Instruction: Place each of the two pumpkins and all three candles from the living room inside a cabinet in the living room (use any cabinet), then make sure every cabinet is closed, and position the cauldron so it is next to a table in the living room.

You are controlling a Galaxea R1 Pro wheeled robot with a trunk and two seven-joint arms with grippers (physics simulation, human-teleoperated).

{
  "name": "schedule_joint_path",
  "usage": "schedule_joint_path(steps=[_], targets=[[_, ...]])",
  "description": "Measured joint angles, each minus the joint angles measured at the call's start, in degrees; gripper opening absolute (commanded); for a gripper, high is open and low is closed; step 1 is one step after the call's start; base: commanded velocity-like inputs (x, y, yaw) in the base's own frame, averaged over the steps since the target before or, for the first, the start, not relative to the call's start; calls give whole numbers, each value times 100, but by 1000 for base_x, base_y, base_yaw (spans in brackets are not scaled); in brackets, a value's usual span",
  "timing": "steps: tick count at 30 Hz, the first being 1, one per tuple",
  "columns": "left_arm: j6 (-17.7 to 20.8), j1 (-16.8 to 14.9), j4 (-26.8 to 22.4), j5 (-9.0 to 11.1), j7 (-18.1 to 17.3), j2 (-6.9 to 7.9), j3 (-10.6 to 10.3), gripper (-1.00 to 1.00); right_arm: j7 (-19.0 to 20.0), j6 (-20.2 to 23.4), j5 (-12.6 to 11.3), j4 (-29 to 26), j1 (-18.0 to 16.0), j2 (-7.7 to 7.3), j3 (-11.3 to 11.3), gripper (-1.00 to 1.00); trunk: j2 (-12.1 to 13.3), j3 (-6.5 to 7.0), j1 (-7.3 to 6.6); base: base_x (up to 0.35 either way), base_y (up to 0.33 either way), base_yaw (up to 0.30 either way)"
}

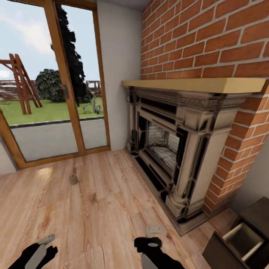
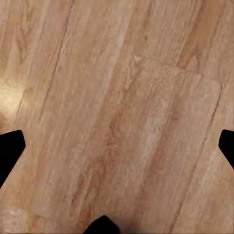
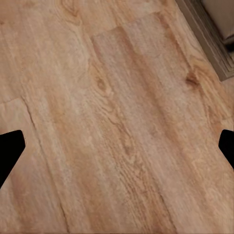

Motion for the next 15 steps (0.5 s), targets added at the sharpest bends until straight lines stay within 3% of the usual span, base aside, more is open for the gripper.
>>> schedule_joint_path(steps=[6, 15], targets=[[-24, 0, 144, -13, -8, 1, -2, 100, 464, -224, 15, 337, 8, 1, -6, 100, 0, 0, 0, 220, 194, 289], [-31, 0, 157, -6, -11, -1, -4, 100, 565, -421, 14, 499, 9, 2, -3, 100, -1, 0, -1, 263, 104, 291]])
